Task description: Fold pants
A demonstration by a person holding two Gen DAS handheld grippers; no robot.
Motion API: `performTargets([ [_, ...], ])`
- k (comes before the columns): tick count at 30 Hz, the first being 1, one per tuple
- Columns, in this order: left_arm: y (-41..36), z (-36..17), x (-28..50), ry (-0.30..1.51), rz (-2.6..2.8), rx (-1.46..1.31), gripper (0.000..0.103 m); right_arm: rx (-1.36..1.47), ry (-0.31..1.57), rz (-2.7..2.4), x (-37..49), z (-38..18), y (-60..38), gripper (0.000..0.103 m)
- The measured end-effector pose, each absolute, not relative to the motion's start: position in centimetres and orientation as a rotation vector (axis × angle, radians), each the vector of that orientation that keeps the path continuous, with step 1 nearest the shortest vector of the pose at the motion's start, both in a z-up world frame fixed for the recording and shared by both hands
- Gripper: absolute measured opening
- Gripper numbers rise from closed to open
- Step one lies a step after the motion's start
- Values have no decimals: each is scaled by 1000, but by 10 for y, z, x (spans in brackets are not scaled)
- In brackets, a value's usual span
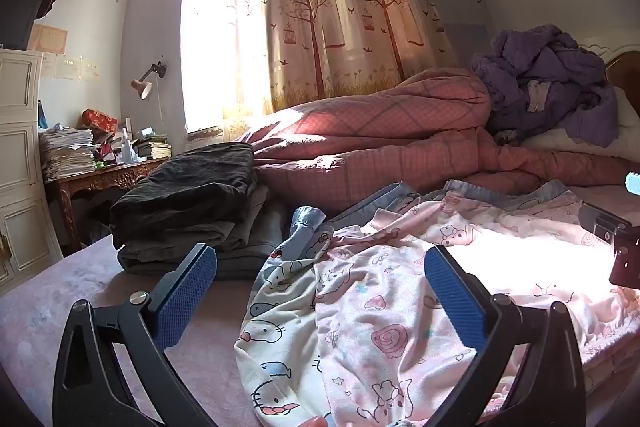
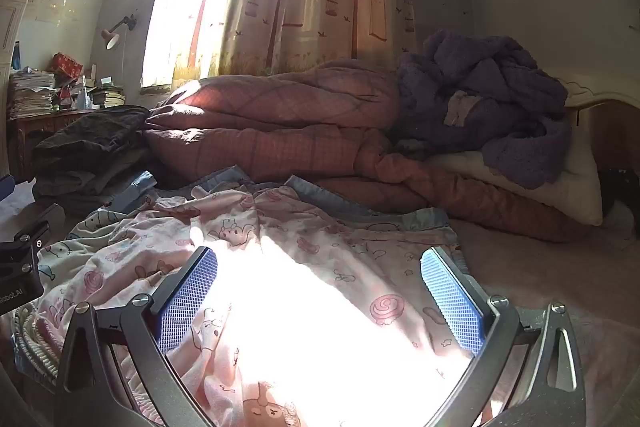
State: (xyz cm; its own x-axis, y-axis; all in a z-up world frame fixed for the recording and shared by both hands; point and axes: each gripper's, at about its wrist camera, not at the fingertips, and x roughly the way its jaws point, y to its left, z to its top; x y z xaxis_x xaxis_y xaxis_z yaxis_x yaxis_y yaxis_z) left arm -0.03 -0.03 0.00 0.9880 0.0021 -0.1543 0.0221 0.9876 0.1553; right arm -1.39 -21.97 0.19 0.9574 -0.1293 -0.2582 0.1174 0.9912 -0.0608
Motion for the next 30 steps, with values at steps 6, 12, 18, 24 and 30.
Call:
performTargets([
  [6,0,0,-1,148,-10,153,103,-56,268,-128,-14,2,-219,103],
  [12,0,0,-1,150,-10,150,103,-56,268,-126,-14,2,-220,103],
  [18,0,0,0,153,-11,150,103,-56,267,-126,-15,2,-220,103],
  [24,0,0,-1,153,-10,149,103,-53,255,-138,-15,2,-218,103],
  [30,1,0,1,173,-25,142,103,-53,207,-139,-29,5,-221,103],
])
